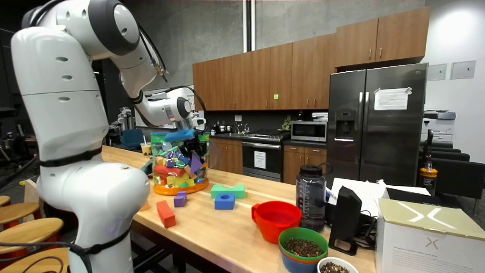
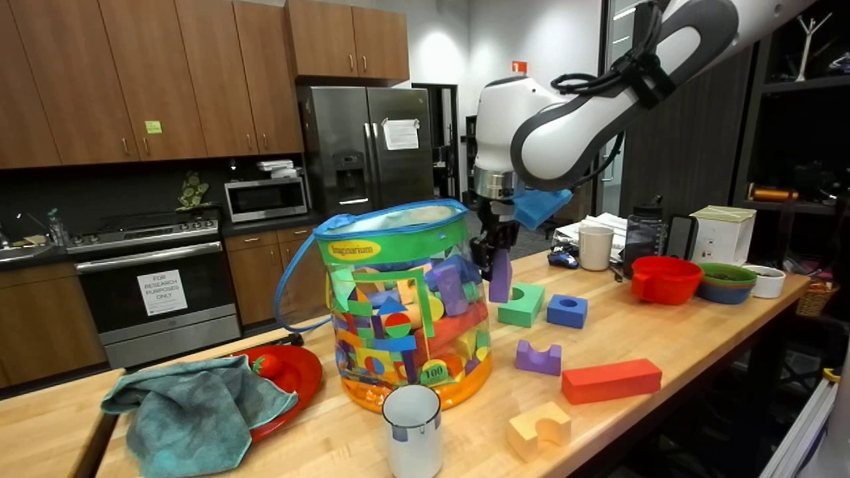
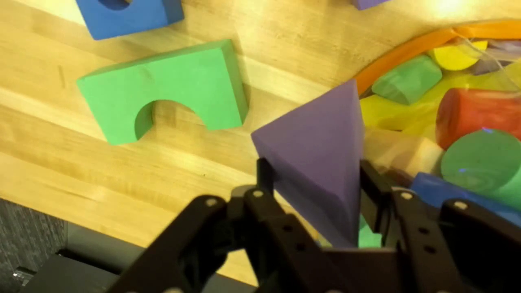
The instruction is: Pick one purple triangular block from the clear block bag and place it on the table
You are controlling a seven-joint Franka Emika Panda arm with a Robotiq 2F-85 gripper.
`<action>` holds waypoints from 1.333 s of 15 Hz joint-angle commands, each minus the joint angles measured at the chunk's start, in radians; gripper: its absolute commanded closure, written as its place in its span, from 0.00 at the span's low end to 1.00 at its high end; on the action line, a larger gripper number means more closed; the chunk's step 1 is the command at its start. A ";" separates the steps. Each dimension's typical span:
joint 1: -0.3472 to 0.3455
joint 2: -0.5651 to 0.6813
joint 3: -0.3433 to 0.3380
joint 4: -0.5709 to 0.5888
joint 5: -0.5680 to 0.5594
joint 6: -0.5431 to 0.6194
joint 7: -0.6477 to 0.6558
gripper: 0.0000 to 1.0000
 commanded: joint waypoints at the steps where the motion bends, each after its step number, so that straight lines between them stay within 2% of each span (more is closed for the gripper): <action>1: 0.010 -0.019 0.013 -0.061 0.026 0.046 0.025 0.73; 7: 0.020 -0.027 0.031 -0.121 0.046 0.095 0.036 0.73; 15: 0.010 0.013 0.032 -0.094 0.031 0.137 0.024 0.73; 16: 0.011 0.008 0.032 -0.100 0.033 0.139 0.023 0.23; 18: 0.010 0.014 0.031 -0.093 0.033 0.140 0.020 0.18; 20: 0.010 0.012 0.030 -0.095 0.036 0.141 0.017 0.05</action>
